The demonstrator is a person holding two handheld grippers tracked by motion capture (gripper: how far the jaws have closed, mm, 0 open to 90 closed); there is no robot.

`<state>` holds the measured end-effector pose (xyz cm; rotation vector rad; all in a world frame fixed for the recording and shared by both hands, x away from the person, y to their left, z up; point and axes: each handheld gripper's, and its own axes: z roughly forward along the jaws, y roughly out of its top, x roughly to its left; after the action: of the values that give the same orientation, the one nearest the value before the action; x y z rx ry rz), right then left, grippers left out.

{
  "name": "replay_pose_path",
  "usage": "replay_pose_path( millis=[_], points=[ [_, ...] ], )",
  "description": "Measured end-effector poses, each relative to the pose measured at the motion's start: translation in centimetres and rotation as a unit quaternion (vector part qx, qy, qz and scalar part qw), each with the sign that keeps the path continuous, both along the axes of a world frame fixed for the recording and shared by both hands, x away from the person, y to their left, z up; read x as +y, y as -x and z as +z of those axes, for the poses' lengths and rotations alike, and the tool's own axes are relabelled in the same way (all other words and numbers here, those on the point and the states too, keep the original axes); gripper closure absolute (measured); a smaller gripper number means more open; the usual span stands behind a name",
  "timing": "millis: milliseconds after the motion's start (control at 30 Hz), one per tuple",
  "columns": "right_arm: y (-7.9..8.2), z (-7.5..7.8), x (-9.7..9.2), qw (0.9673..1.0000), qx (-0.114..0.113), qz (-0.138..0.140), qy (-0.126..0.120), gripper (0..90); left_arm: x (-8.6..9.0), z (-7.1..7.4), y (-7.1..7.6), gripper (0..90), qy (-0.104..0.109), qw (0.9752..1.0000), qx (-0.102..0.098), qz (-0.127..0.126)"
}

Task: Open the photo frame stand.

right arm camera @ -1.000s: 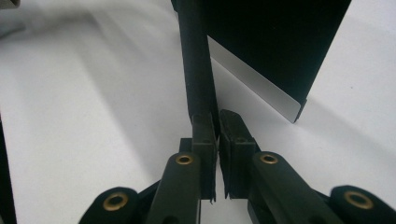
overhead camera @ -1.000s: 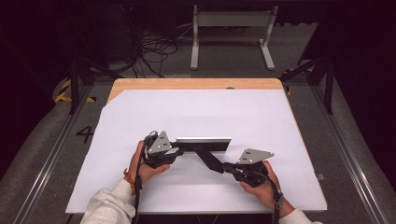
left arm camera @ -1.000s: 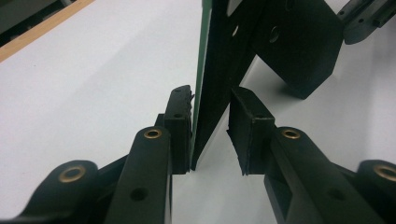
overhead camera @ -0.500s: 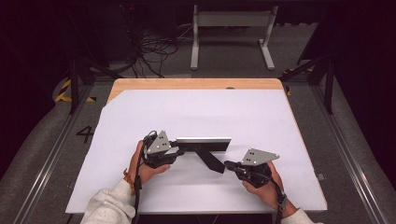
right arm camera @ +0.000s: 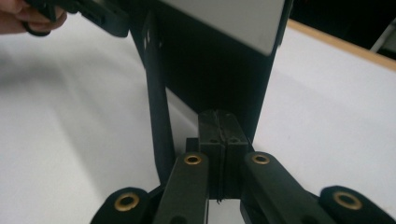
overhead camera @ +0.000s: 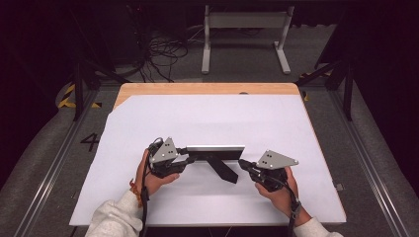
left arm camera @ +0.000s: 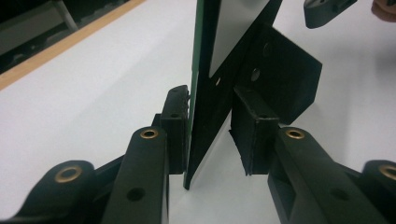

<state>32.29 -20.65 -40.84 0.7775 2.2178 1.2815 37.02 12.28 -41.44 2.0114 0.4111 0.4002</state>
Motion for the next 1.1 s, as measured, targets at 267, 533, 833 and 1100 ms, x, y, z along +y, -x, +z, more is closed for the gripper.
replay_pose_path(
  millis=[267,533,833,1100],
  points=[
    [-0.2,0.8,0.8,0.9995,-0.030,-0.010,0.006,90.0,0.4,0.6,0.5,71.0,0.012,0.9999,-0.009,0.006],
    [-0.8,0.4,1.2,0.9995,-0.014,-0.026,0.013,90.0,0.6,0.6,1.0,72.8,0.015,0.9998,-0.012,0.010],
    [-1.3,0.3,1.7,0.9993,-0.013,-0.032,0.016,90.0,0.6,0.5,1.5,75.0,0.014,0.9998,-0.014,0.008],
    [-1.7,0.3,1.8,0.9992,-0.011,-0.037,0.011,90.0,0.5,0.5,1.9,75.4,0.012,0.9998,-0.014,0.008]
  ],
)
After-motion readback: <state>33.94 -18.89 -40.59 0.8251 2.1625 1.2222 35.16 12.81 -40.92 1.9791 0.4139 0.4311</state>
